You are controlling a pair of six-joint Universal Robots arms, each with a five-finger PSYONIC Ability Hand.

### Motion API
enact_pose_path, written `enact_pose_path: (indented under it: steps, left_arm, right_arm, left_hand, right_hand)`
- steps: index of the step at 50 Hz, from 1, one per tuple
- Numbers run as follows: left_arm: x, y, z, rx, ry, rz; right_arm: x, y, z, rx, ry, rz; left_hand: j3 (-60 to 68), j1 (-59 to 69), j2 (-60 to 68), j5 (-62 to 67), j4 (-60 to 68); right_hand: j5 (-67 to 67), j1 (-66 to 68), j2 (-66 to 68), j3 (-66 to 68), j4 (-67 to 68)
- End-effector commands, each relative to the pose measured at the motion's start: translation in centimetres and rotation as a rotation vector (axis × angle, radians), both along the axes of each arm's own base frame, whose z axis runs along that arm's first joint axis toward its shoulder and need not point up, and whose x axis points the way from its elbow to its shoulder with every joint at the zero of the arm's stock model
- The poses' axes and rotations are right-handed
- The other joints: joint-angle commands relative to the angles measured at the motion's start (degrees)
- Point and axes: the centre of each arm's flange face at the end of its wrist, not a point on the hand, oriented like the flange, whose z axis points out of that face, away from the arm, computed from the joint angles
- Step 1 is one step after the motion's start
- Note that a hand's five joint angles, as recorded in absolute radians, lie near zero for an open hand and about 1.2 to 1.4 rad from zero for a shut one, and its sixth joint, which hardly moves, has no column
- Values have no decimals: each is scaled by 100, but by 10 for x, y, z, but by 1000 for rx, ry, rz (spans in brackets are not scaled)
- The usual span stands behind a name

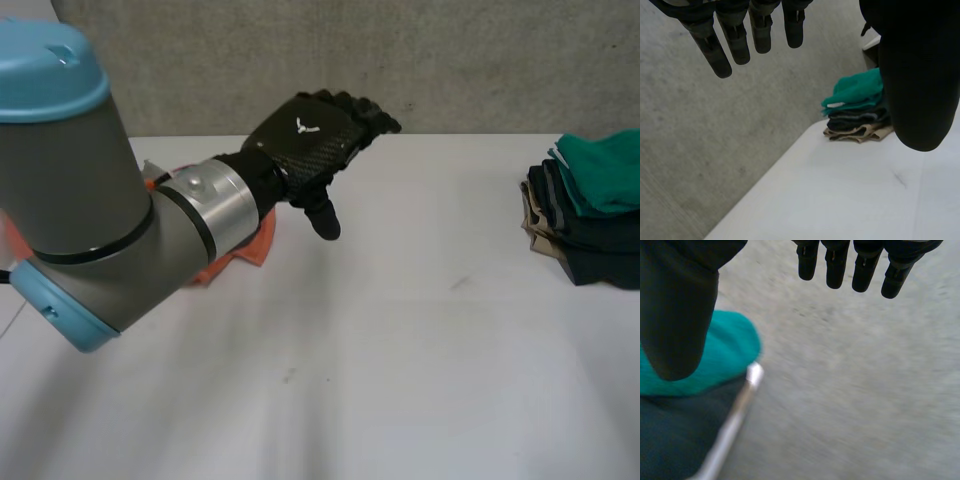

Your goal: Fold the laundry.

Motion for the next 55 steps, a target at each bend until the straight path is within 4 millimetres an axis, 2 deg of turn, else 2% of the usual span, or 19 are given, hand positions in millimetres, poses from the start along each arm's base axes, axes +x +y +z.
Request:
enact_pose_path:
  steps: [1,2,4,5,8,10,13,17,22,29,33,36,37,40,44,45,47,52,55]
  left_arm:
    - [11,-2,27,-62,51,46]
    - [17,-8,35,-82,65,90]
    - [27,-18,41,-105,75,161]
    - [34,-25,45,-117,81,205]
    - [75,-67,53,-141,86,432]
    - [103,-94,47,-147,51,571]
    - [124,-119,29,-161,-38,650]
    - [147,-161,-12,-207,-237,714]
    - [186,-215,-89,-245,-496,717]
    - [206,-246,-165,-227,-591,574]
    - [211,-260,-181,-230,-579,569]
    - [216,-268,-181,-232,-552,591]
    - [213,-268,-180,-215,-518,593]
    - [207,-266,-166,-191,-434,605]
    - [183,-247,-103,-199,-230,598]
    - [174,-235,-79,-205,-154,587]
    - [165,-221,-57,-211,-85,569]
    - [112,-149,10,-191,140,417]
    - [89,-116,26,-155,216,333]
  right_arm:
    - [89,10,65,-229,187,21]
    - [127,15,71,-299,190,108]
    - [158,24,73,-360,193,182]
    - [187,38,76,-417,195,251]
    - [222,59,70,-449,190,353]
    - [252,79,52,-409,177,461]
    - [283,106,21,-310,157,582]
    - [301,131,-16,-171,155,654]
    - [302,146,-54,-45,185,679]
    - [295,163,-86,63,211,691]
    - [290,167,-95,96,210,685]
    - [281,164,-100,117,208,658]
    - [279,163,-101,121,207,650]
    - [271,161,-105,138,204,627]
    - [266,158,-101,130,205,608]
    - [265,157,-100,126,205,601]
    - [264,155,-95,112,207,592]
    - [256,149,-74,56,198,555]
    - [253,148,-66,36,186,541]
  left_hand:
    - [102,177,132,20,152]
    - [102,177,132,20,152]
    - [102,177,132,20,152]
    - [118,194,148,37,169]
    - [102,177,132,20,152]
    - [101,177,132,20,152]
    - [85,161,115,3,135]
    - [85,160,115,3,135]
    - [51,127,81,-31,102]
    - [1,76,31,-81,51]
    - [885,960,915,803,935]
    - [4007,4082,4037,3925,4057]
    - [6766,6842,6797,6685,6817]
    - [6794,6870,6824,6713,6845]
    - [6794,6870,6824,6713,6845]
    - [6794,6870,6824,6713,6845]
    - [6794,6870,6824,6713,6845]
    - [6794,6870,6824,6713,6845]
    - [6794,6870,6824,6713,6845]
  right_hand:
    - [-275,-293,-189,-175,-183]
    - [-275,-293,-189,-175,-183]
    - [-275,-293,-189,-175,-183]
    - [-275,-293,-189,-175,-183]
    - [-275,-293,-189,-175,-183]
    - [-275,-293,-189,-175,-183]
    - [-275,-293,-189,-175,-183]
    - [-275,-293,-189,-175,-183]
    - [-275,-293,-189,-175,-183]
    - [-275,-293,-189,-175,-183]
    - [-275,-293,-189,-175,-183]
    - [-275,-293,-189,-175,-183]
    - [-275,-293,-189,-175,-183]
    - [-275,-293,-189,-175,-183]
    - [-275,-293,-189,-175,-183]
    - [-275,-293,-189,-175,-183]
    - [-275,-293,-189,-175,-183]
    - [-275,-293,-189,-175,-183]
    - [-275,-293,-189,-175,-183]
